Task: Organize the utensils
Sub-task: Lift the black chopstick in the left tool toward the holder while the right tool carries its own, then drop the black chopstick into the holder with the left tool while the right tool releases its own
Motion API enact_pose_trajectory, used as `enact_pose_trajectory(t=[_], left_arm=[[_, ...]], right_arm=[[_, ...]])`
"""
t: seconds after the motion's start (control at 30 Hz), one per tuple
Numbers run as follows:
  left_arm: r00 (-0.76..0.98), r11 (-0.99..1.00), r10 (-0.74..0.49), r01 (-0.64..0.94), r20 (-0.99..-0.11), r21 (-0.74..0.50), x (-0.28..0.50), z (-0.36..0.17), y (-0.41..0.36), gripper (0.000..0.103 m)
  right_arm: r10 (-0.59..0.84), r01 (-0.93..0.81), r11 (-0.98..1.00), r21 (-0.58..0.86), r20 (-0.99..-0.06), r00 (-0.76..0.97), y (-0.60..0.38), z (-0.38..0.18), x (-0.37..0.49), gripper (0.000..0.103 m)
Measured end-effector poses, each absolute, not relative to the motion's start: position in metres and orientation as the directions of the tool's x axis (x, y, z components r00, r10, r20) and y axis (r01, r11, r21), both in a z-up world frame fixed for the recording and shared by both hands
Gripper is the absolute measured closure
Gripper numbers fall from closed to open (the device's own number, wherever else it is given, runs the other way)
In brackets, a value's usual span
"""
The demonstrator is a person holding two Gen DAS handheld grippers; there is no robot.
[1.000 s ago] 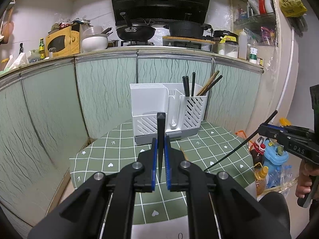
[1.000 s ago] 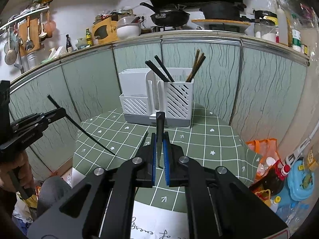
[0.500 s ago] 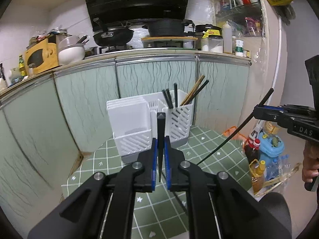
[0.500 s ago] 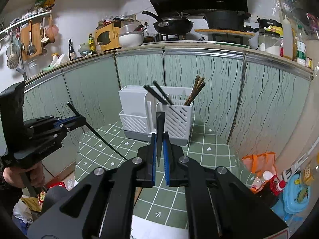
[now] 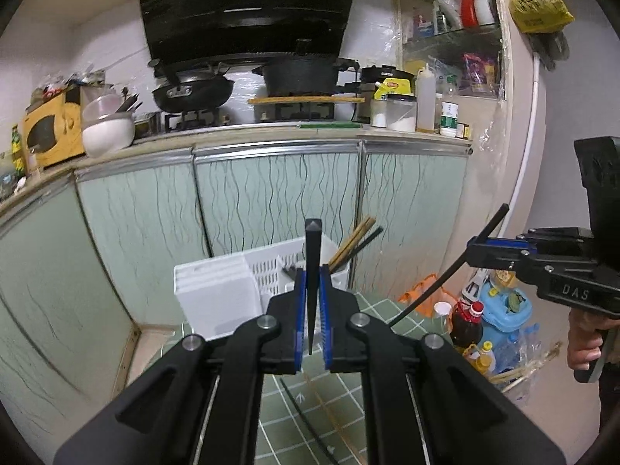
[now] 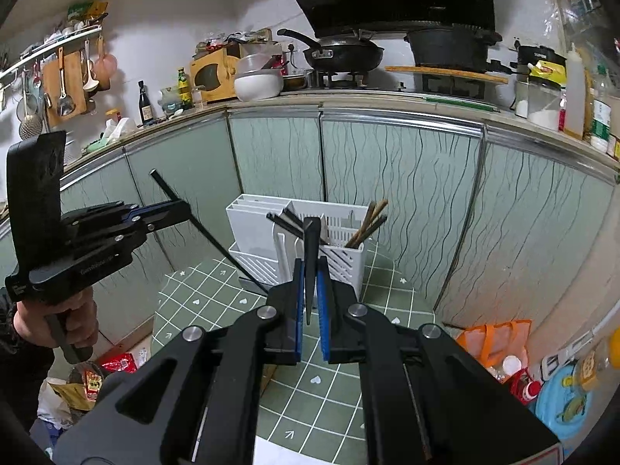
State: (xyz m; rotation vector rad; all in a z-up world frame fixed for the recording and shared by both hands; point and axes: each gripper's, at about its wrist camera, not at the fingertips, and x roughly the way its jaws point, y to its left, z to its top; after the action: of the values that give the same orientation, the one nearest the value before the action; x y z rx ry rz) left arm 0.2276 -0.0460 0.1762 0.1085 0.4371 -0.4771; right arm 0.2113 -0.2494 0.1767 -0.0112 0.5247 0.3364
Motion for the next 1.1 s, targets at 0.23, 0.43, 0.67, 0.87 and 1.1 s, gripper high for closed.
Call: enact_pose_trajectory(t=[0.23,0.43,0.67,0.87,1.1], left_arm=[[0.79,0.865,-0.453,0.502,-0.412,0.012,0.247,0.206,-0.067,0.095],[0.786,0.855,-0.471,0.518,-0.401,0.011,0.268,0.228,-0.08,0.095],[0.795,0.868,-0.453,0.497,-0.403,0.005,0.305,0.232,-0.084,0.095],[0.785,0.874,-0.438,0.486,-0.438,-0.004,0.337,0.214,-0.084,0.095],[0.776,0.878,-0.427,0.478,-0.465,-0.009,0.36,0.189,-0.081,0.095]], right_arm=[[0.303,-0.314,0.947,0.063,-0.49,0.817,-0.257,0.208,0.237,0.097],[0.31,-0.318,0.946,0.066,-0.476,0.823,-0.263,0.23,0.259,0.097],[0.315,-0.312,0.946,0.086,-0.461,0.83,-0.269,0.245,0.296,0.097],[0.294,-0.293,0.953,0.081,-0.487,0.822,-0.266,0.227,0.335,0.097],[0.291,-0.284,0.954,0.096,-0.514,0.807,-0.263,0.199,0.367,0.097]])
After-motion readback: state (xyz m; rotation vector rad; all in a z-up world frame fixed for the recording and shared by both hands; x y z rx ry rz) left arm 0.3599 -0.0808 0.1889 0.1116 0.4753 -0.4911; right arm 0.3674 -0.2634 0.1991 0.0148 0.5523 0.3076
